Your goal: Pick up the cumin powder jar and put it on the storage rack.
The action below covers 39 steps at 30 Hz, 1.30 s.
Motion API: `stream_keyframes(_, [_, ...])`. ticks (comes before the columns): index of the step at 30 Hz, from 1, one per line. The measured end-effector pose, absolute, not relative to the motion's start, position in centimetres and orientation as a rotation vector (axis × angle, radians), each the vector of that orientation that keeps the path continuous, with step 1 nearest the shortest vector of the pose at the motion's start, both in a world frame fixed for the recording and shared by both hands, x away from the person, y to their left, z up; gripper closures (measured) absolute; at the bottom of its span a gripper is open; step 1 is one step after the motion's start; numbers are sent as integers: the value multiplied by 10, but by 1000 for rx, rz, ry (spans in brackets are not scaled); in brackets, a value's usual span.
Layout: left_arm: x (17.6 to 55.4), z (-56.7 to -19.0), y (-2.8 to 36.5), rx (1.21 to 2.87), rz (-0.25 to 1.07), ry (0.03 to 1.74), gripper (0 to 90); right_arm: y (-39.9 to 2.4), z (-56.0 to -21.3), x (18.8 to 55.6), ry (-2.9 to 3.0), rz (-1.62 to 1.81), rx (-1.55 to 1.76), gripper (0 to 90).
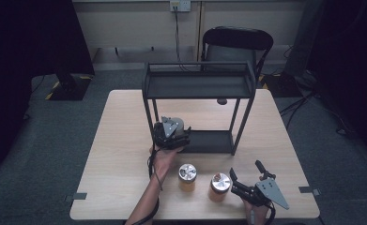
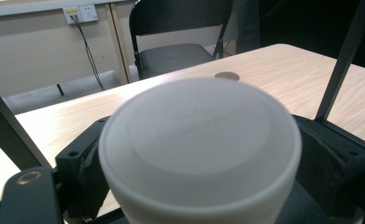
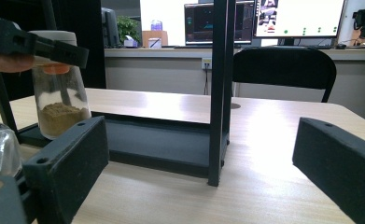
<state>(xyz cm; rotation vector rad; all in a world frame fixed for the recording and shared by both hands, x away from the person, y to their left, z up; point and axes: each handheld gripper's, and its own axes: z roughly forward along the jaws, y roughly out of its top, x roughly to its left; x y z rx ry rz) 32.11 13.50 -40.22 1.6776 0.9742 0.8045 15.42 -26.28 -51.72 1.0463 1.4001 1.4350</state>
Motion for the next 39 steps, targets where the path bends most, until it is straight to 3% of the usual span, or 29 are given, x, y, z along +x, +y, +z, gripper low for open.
stream_keyframes(17, [319, -395, 137, 1674, 818, 916, 131, -263, -518, 154, 1399, 1436, 1046, 28])
stream_keyframes(29, [317, -391, 142, 1638, 785, 901, 32, -263, -518, 154, 1398, 1435, 1046, 28])
stream_keyframes(39, [315, -388, 147, 1619, 750, 883, 20, -263, -518, 154, 1397, 1436, 1044, 27])
